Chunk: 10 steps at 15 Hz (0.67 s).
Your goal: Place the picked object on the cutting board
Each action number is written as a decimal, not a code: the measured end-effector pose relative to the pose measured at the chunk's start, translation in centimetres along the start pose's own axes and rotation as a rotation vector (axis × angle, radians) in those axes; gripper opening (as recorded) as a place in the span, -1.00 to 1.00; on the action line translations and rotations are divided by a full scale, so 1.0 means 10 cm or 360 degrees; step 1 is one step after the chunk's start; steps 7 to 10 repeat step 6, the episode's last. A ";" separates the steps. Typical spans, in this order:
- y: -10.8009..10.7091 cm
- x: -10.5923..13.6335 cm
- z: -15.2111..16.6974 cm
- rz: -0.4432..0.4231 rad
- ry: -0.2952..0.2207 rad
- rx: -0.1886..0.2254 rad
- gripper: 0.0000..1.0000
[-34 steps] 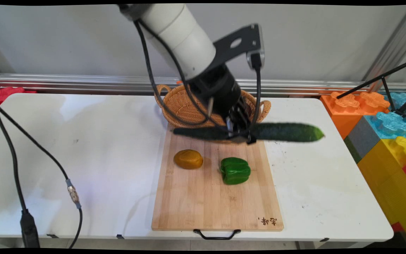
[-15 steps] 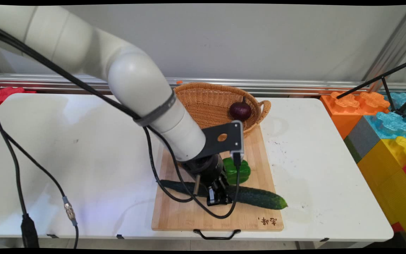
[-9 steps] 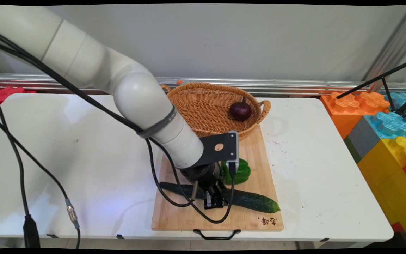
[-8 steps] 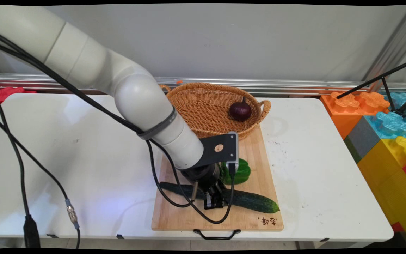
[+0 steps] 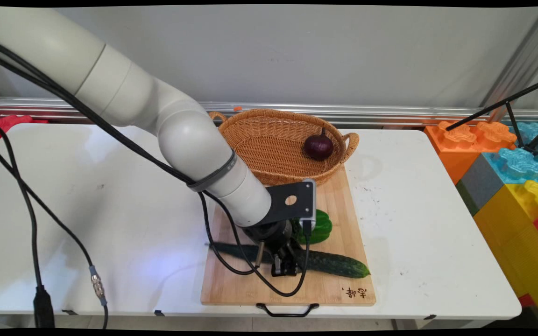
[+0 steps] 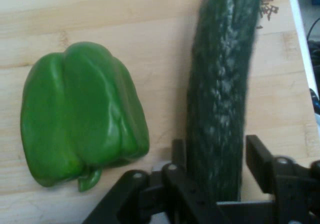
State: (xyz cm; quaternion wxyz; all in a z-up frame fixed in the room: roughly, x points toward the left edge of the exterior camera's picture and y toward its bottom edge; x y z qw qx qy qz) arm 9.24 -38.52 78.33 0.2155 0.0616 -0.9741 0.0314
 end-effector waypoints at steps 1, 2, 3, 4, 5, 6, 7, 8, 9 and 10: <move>0.00 0.00 0.01 0.0005 0.0000 0.0001 1.00; -0.01 -0.01 0.01 0.0012 0.0002 0.0002 1.00; -0.02 -0.02 0.02 0.0016 0.0001 0.0004 1.00; -0.03 -0.02 0.02 0.0018 0.0000 0.0006 1.00; -0.04 -0.02 0.01 0.0019 0.0000 0.0006 1.00; -0.05 -0.02 0.00 0.0020 0.0003 0.0005 1.00; -0.05 -0.02 0.00 0.0020 0.0003 0.0005 1.00; -0.05 -0.02 0.00 0.0020 0.0003 0.0005 1.00; -0.05 -0.02 0.00 0.0020 0.0003 0.0005 1.00; -0.05 -0.02 0.00 0.0020 0.0003 0.0005 1.00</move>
